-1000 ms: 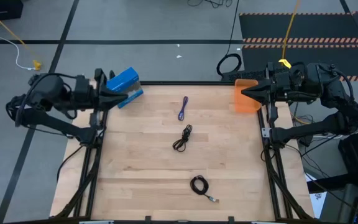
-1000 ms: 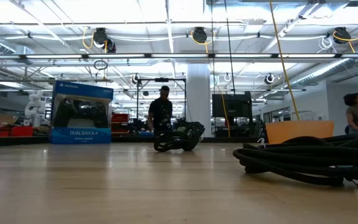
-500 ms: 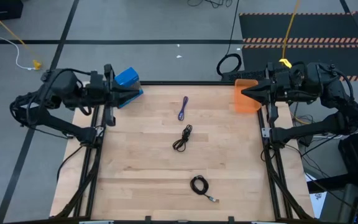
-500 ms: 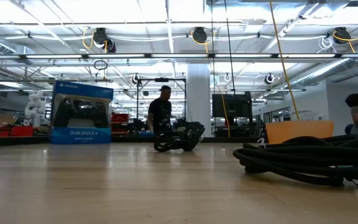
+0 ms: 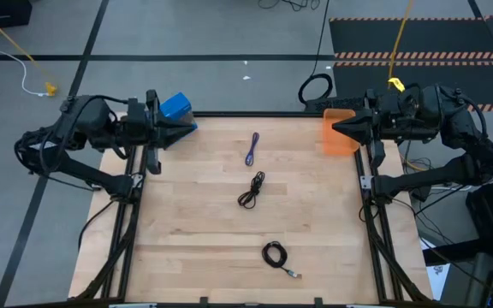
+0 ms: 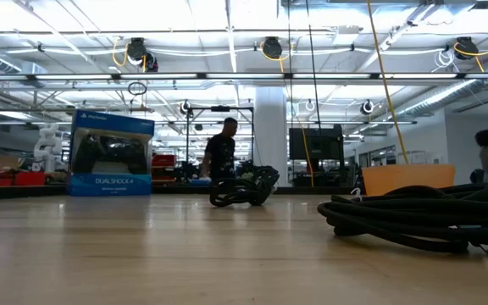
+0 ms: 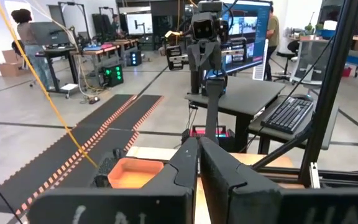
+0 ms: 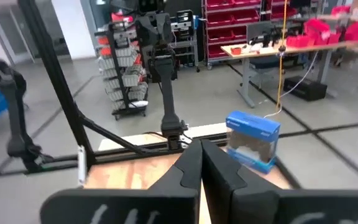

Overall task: Pick and place USB-C Cables
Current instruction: Put the bottom black charger cable into the orange bin

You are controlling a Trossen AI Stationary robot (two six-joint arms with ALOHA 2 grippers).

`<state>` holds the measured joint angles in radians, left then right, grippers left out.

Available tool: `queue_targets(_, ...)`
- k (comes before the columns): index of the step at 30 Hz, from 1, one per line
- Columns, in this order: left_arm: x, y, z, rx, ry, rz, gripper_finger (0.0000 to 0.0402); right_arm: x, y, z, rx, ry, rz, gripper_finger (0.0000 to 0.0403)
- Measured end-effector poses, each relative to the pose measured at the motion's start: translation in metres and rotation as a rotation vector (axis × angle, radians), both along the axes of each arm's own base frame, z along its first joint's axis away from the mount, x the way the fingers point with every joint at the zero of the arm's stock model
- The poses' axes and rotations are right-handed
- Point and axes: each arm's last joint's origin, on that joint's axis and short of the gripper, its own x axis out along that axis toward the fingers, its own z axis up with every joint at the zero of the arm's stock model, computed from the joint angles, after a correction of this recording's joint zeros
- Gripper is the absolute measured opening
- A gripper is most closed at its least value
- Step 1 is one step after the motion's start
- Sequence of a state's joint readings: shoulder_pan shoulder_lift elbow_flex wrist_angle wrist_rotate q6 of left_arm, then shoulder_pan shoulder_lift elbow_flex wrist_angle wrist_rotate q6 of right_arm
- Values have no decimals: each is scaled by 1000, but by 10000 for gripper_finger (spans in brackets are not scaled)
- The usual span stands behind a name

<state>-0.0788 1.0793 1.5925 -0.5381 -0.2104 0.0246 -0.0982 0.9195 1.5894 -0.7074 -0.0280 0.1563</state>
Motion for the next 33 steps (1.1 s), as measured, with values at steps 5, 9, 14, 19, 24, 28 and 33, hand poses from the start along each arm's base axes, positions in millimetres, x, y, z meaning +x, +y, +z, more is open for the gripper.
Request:
queue_targets(5,7,0,-1,8,2,27,21,0,0,0,121,-8,-10,0)
queue_targets(9,13,0,-4,12,19,52,21,3,1,-1,239,-6,3,0)
queue_targets(14,17,0,-6,49,36,52,21,17,-1,-4,348,17,-15,0)
queue_targets(19,21,0,-9,18,56,53,21,45,-1,-13,361,92,-17,0)
queue_targets(24,23,0,-12,-67,70,58,21,69,2,-11,351,137,0,0)
queue_targets(28,24,0,-16,-108,99,63,21,81,6,-6,368,196,3,0)
queue_targets(33,23,0,-18,-121,114,66,21,90,13,3,368,285,-20,0)
